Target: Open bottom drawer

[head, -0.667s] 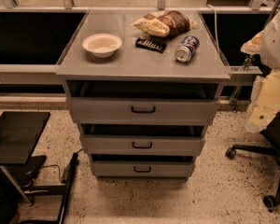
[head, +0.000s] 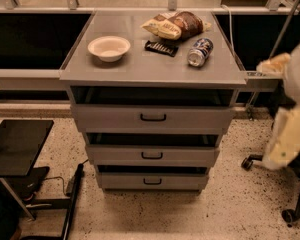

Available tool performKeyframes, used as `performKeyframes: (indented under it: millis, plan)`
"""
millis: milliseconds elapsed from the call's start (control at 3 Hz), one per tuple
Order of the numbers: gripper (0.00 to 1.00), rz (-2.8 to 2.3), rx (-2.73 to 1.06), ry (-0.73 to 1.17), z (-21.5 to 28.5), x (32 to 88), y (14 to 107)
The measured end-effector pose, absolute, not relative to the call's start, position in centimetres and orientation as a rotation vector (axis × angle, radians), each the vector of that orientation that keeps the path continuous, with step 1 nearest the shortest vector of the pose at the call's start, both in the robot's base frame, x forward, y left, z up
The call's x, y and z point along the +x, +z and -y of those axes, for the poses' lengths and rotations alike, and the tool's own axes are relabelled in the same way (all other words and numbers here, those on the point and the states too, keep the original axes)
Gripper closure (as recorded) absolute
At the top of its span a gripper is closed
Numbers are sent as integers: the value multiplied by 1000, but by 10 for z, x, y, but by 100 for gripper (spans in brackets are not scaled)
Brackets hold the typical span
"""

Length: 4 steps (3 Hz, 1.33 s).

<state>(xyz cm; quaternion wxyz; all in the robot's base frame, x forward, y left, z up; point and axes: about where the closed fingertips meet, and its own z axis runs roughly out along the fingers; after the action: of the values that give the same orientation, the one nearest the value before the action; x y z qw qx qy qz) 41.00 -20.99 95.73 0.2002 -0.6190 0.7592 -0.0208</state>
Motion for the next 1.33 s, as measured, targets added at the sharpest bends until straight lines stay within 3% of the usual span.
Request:
performKeyframes:
  millis: [667,1333]
  plan:
    - [0,-1991,-1588,244,179,368,824]
    - [0,-2147,-1657,428,114,344,620]
